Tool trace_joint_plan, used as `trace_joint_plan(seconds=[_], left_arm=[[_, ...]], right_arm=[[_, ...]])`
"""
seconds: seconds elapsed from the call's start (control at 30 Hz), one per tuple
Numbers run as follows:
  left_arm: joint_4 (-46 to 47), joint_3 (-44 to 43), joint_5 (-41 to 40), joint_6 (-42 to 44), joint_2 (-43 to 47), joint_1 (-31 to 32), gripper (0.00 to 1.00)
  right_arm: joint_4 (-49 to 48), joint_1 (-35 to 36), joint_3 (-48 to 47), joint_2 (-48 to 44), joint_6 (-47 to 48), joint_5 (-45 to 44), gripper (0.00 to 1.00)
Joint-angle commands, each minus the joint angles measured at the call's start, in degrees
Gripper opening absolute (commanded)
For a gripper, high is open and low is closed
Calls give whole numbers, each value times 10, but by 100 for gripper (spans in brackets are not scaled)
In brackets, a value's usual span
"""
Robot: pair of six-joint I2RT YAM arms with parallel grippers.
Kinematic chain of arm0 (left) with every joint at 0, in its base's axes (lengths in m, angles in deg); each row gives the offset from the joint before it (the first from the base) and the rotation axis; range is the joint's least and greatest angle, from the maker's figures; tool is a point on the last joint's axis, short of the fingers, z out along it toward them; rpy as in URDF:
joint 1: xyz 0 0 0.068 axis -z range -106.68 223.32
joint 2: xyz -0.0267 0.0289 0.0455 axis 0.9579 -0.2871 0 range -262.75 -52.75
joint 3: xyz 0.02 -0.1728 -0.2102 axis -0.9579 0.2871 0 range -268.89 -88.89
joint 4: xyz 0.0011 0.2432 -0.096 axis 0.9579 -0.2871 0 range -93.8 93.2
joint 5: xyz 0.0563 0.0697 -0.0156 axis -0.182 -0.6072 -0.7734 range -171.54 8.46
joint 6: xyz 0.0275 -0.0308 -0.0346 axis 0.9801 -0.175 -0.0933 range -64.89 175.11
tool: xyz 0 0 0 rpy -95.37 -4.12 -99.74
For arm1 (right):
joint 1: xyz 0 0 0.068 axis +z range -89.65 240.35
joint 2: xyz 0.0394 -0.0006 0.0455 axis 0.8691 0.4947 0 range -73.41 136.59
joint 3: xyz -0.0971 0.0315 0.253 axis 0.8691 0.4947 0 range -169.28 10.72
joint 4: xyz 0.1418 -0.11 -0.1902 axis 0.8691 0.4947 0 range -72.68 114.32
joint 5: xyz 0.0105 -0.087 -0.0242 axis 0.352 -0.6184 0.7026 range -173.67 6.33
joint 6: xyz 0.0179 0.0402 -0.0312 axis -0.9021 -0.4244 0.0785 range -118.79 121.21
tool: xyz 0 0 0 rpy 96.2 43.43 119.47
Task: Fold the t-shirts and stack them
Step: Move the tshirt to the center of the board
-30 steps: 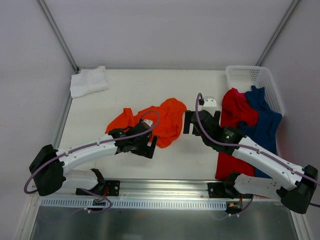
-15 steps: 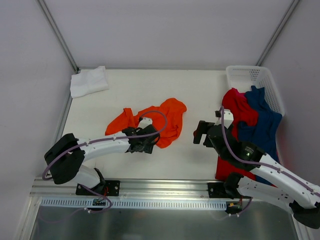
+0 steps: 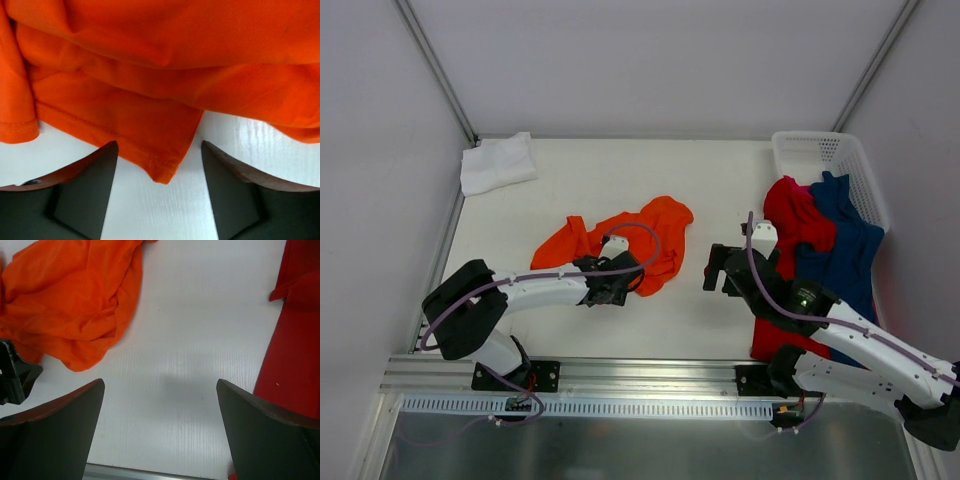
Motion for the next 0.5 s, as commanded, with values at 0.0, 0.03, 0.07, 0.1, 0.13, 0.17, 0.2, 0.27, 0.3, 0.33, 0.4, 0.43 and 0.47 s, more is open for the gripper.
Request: trace_joint_plan(seconds=[0.0, 0.03, 0.07, 0.1, 0.13, 0.17, 0.2, 0.27, 0.3, 0.33, 0.4, 0.43, 0.47], left_arm=[[20, 23, -5, -7, -5, 3, 62], [23, 26, -3, -8, -4, 3, 58], [26, 30, 4, -9, -4, 3, 50], [28, 32, 6, -9, -4, 1, 47], [31, 34, 8, -10, -4, 1, 43], [33, 34, 11, -10, -5, 1, 35], [34, 38, 13, -10, -5, 1, 29], [38, 45, 15, -12, -3, 1, 12], [40, 48, 16, -14, 0, 1, 8], [41, 49, 15, -16, 1, 1, 6], [41, 55, 12, -17, 9, 1, 1], [40, 57, 12, -17, 13, 1, 0], [40, 62, 13, -17, 18, 1, 0]], right_arm=[[-13, 5, -11, 17, -22, 12, 100], [-16, 6, -9, 21, -26, 15, 100], [-20, 8, -5, 25, -31, 17, 100], [-30, 10, -1, 28, -35, 26, 99], [-37, 12, 3, 37, -45, 30, 99], [-44, 13, 15, 43, -50, 37, 100], [-63, 17, 21, 51, -57, 48, 100], [-95, 28, 48, 82, -85, 67, 99], [-142, 34, 58, 95, -96, 89, 99], [-170, 41, 67, 129, -114, 102, 99], [-226, 69, 82, 174, -142, 111, 97], [-241, 82, 82, 198, -154, 110, 96], [-253, 109, 79, 248, -177, 104, 96]])
